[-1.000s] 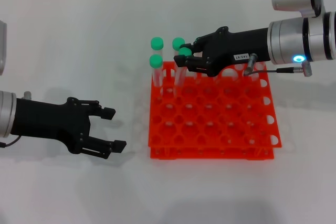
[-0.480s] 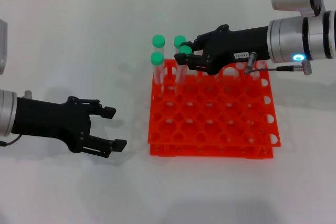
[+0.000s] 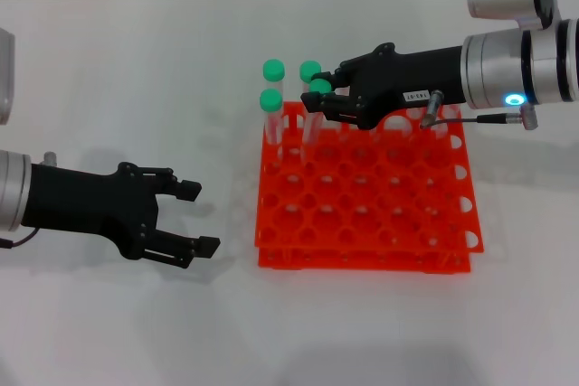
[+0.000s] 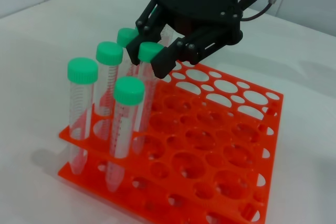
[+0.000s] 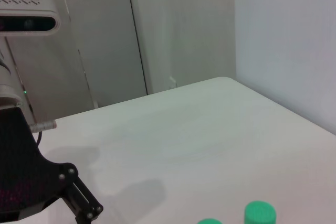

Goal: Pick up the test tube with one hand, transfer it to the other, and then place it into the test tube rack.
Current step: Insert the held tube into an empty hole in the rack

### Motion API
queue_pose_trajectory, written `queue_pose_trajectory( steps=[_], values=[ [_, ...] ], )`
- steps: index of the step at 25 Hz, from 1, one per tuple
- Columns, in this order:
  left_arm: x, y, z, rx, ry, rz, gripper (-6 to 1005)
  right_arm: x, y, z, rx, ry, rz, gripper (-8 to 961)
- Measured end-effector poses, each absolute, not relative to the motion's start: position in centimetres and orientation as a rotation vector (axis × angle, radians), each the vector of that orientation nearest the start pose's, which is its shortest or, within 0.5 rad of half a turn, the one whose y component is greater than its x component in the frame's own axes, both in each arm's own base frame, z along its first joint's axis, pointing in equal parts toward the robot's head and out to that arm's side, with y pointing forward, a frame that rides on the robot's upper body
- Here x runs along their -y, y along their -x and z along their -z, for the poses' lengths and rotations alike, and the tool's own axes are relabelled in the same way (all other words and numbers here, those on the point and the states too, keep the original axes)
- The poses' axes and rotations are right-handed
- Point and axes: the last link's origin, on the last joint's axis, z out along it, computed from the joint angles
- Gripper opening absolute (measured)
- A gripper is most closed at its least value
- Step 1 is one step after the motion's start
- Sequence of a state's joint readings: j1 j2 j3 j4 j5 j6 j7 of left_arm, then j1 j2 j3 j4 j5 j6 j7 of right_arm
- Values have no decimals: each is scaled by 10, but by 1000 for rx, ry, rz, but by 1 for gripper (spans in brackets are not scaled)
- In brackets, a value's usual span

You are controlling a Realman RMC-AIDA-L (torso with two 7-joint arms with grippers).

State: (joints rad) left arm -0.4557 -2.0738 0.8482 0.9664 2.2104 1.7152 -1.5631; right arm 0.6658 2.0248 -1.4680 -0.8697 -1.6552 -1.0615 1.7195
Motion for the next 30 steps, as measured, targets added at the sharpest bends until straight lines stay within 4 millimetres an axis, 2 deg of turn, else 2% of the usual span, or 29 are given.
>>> queue_pose_trajectory(
  steps=[30],
  values=[
    [-307,265,-18,581,2967,264,880,-392,-135,50,-367,2827,-467,366]
  ],
)
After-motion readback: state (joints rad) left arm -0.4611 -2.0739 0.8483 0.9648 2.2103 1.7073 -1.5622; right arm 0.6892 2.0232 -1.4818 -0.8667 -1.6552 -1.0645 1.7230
